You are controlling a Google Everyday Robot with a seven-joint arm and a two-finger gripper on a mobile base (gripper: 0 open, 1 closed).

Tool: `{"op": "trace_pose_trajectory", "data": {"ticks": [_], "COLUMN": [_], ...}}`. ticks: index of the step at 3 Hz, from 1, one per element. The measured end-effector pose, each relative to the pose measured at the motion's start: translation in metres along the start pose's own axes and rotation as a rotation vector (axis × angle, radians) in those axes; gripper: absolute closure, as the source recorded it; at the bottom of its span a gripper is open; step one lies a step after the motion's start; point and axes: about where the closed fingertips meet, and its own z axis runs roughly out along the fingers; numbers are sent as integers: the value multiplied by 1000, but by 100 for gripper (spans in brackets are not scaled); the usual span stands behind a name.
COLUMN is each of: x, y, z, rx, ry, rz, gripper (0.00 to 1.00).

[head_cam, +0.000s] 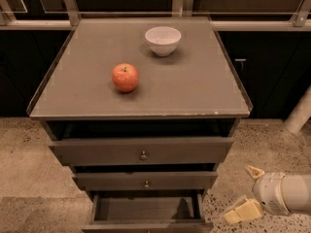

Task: Close bottom drawer

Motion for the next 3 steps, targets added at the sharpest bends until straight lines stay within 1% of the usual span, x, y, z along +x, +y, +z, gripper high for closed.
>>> {"op": "trace_pose_trajectory", "data": {"ticks": [1, 2, 3], "x": [0, 38, 78], "y": [3, -20, -42], "z": [-4, 14, 57], "rx": [19, 45, 8], "ry": [-3, 12, 9], "rz": [-9, 112, 231], "gripper": [0, 0, 0]}}
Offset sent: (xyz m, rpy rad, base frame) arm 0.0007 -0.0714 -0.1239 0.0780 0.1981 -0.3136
